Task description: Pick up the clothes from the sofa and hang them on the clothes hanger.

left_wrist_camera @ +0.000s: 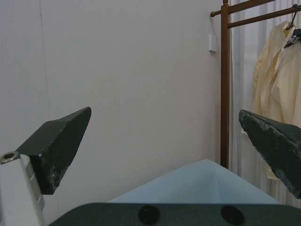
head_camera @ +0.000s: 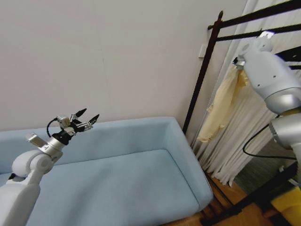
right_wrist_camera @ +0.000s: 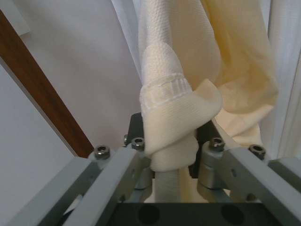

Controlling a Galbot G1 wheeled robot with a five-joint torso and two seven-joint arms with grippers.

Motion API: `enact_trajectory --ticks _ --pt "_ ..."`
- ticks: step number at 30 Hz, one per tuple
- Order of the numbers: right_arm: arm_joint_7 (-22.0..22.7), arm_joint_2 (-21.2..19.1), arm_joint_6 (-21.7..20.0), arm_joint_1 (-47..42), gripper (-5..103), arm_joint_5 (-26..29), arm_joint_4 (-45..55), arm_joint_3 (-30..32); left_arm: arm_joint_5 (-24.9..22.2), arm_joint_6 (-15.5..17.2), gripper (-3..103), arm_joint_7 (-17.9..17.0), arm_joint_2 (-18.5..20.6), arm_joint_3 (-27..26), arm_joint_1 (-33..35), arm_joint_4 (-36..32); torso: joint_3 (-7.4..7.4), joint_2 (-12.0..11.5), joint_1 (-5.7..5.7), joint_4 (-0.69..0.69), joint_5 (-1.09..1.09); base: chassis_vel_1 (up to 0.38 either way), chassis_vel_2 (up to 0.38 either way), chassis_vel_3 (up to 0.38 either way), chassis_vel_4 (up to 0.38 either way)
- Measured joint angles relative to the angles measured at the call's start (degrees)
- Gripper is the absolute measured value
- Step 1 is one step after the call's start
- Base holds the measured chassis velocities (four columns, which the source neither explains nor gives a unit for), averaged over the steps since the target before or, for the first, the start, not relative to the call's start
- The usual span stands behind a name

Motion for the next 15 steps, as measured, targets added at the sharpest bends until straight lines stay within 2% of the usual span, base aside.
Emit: enact_trajectory --ticks 3,6,10,12,14,15 --pt "-0.28 0.31 -0.03 0.39 28 -0.10 -0.25 -0.02 0.00 -0.18 100 0.14 -0.11 -0.03 0.04 0.32 0.00 0.00 0.00 -0.01 -0.01 0.000 0.000 0.000 0.000" --pt "-0.20 0.63 -0.27 0.87 33 0.00 -0.54 0.07 0.00 -0.37 100 0.36 -0.16 -0.14 0.07 0.66 0.00 0.00 0.00 -0.01 -0.02 0.000 0.000 0.000 0.000" --pt "0.98 0.90 -0.70 1.26 55 0.28 -0.19 0.05 0.00 -0.54 100 0.78 -0.44 -0.19 0.05 1.18 0.00 0.00 0.00 0.00 -0.03 0.000 0.000 0.000 0.000" --pt "1.40 0.90 -0.86 1.32 55 0.36 0.11 -0.02 0.00 -0.56 100 0.83 -0.54 -0.17 0.04 1.24 0.00 0.00 0.00 0.00 -0.02 0.000 0.000 0.000 0.000" --pt "2.30 1.02 -1.11 1.92 66 0.62 0.54 -0.70 0.01 -0.65 100 1.05 -0.87 -0.04 0.07 1.34 0.00 0.00 0.00 -0.01 -0.01 0.000 0.000 0.000 0.000" --pt "2.30 1.02 -1.11 1.92 66 0.62 0.54 -0.70 0.01 -0.65 100 1.05 -0.87 -0.04 0.07 1.34 0.00 0.00 0.00 -0.01 -0.01 0.000 0.000 0.000 0.000"
